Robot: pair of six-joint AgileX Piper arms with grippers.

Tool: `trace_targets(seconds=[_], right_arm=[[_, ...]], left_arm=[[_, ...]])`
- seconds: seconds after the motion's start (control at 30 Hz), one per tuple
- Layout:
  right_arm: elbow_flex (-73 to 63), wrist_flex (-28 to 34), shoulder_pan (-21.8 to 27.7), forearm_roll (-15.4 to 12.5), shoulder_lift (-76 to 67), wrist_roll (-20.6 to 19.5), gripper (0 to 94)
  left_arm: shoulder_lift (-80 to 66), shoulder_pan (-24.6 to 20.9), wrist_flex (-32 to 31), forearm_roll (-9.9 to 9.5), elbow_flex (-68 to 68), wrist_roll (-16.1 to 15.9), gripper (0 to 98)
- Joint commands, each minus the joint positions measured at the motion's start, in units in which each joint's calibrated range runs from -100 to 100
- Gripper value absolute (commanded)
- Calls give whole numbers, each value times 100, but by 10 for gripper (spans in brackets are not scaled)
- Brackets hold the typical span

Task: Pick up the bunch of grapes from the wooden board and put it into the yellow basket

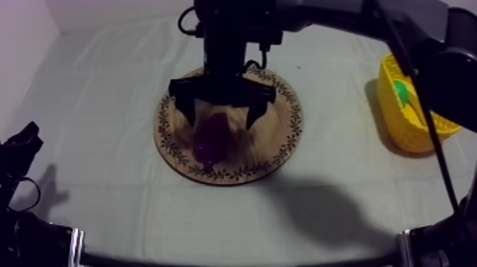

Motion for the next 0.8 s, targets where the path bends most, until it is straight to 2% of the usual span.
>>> trace_targets(seconds=[0.0,0.77], right_arm=[[-72,26,-2,-29,130,-6,702],[-734,-100,-42,-233,1125,-4,664]], left_arm=[[2,2,-1,1,-4,-1,0],[2,2,-1,1,-4,-1,0]])
